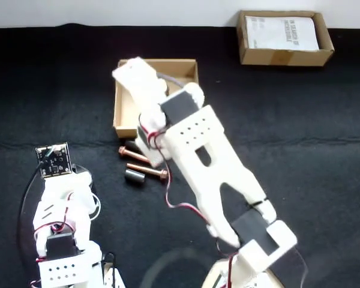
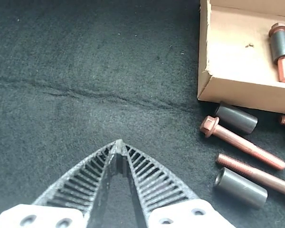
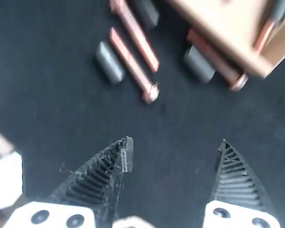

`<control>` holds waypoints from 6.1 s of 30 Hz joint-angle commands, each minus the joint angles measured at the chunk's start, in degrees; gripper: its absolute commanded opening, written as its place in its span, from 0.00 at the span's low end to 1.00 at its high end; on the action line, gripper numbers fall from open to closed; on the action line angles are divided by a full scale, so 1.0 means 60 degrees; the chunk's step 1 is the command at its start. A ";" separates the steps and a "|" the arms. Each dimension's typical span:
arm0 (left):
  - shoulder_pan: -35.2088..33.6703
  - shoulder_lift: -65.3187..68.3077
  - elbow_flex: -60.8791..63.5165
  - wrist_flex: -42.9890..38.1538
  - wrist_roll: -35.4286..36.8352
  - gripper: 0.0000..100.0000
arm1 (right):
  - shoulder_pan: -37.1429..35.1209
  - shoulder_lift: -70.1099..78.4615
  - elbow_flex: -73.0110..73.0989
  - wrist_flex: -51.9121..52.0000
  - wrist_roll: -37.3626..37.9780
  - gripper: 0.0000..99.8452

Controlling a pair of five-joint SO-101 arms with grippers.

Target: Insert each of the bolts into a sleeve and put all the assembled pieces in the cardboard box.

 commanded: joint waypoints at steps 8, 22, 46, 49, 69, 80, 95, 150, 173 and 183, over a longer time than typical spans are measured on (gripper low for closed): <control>-0.0769 -0.0037 0.0198 -0.0410 -0.0015 0.01 | -0.0784 -0.0828 0.3304 -0.0037 0.1626 0.26; -0.1487 -0.0007 0.0198 -0.1055 -0.0015 0.01 | -0.0784 0.1429 0.1985 -0.2615 0.3546 0.26; -0.1487 -0.0007 0.0198 -0.1055 -0.0015 0.01 | -0.1619 0.5048 -0.0930 -0.3245 0.3604 0.11; -0.1487 -0.0007 0.0198 -0.1055 -0.0015 0.01 | -0.1619 0.5267 -0.0930 -0.3260 0.3604 0.11; -0.1487 -0.0066 0.0198 -0.1055 -0.0015 0.01 | -0.1267 0.5678 -0.1179 -0.4212 0.4015 0.01; -0.1487 -0.0007 0.0198 -0.1055 -0.0015 0.01 | -0.0593 0.5560 -0.3158 -0.1897 0.4000 0.01; -0.1429 0.0007 0.0198 -0.1011 -0.0015 0.01 | 0.1048 0.2029 -0.6088 0.0125 0.2139 0.01; 0.2337 0.9399 -0.8989 0.3839 -0.7487 0.12 | 0.7670 -1.5245 1.2066 -0.3436 -0.1084 0.01; 0.5136 1.6081 -1.2667 0.5934 -1.2850 0.12 | 1.2462 -1.5260 1.4527 -0.7700 0.0601 0.01; 0.5136 1.8864 -1.5128 0.6447 -1.4051 0.12 | 1.2462 -1.5275 1.6725 -0.9795 0.0586 0.01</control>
